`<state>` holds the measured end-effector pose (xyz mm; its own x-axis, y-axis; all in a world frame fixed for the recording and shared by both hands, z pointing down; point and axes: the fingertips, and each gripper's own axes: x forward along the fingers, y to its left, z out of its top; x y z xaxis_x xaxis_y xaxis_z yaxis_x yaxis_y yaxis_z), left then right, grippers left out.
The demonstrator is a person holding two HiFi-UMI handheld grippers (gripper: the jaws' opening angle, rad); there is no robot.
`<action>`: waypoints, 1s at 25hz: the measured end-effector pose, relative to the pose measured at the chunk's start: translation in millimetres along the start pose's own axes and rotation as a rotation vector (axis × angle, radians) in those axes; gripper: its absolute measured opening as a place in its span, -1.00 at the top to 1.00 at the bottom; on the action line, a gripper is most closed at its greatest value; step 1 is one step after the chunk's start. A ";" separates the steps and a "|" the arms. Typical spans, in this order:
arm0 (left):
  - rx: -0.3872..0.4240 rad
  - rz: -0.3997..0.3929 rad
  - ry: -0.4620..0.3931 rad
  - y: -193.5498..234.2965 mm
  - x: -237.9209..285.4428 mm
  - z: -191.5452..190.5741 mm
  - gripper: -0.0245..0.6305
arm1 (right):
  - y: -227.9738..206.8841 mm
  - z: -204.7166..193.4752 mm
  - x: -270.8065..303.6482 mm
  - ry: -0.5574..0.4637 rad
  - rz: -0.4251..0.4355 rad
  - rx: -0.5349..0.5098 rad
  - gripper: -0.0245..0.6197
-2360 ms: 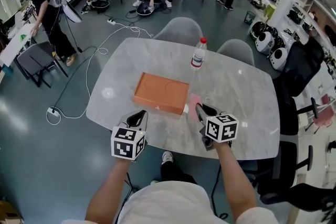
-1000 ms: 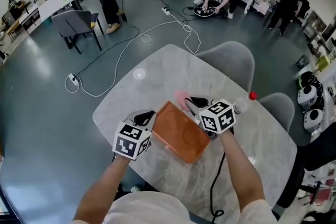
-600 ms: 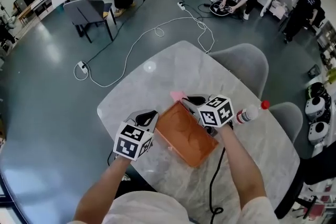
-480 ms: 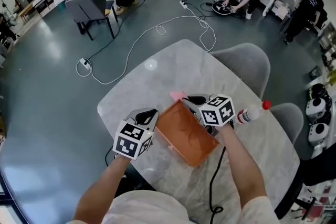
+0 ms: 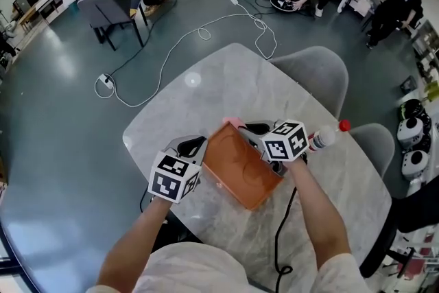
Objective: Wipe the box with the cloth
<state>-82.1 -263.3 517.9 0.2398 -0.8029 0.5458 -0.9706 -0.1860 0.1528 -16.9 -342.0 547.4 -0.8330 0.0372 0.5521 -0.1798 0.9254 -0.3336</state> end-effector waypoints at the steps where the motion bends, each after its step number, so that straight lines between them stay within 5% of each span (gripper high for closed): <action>1: 0.002 -0.004 -0.001 -1.3 0.2 0.8 0.87 | 0.6 -1.3 -2.0 0.001 -0.002 0.003 0.87; 25: 0.067 -0.115 0.004 -39.9 13.0 6.7 0.87 | 7.4 -45.0 -61.9 -0.006 -0.055 0.097 0.87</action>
<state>-40.4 -270.2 513.4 0.3497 -0.7719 0.5308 -0.9358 -0.3142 0.1597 56.8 -320.5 545.2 -0.8234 -0.0147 0.5672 -0.2745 0.8852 -0.3755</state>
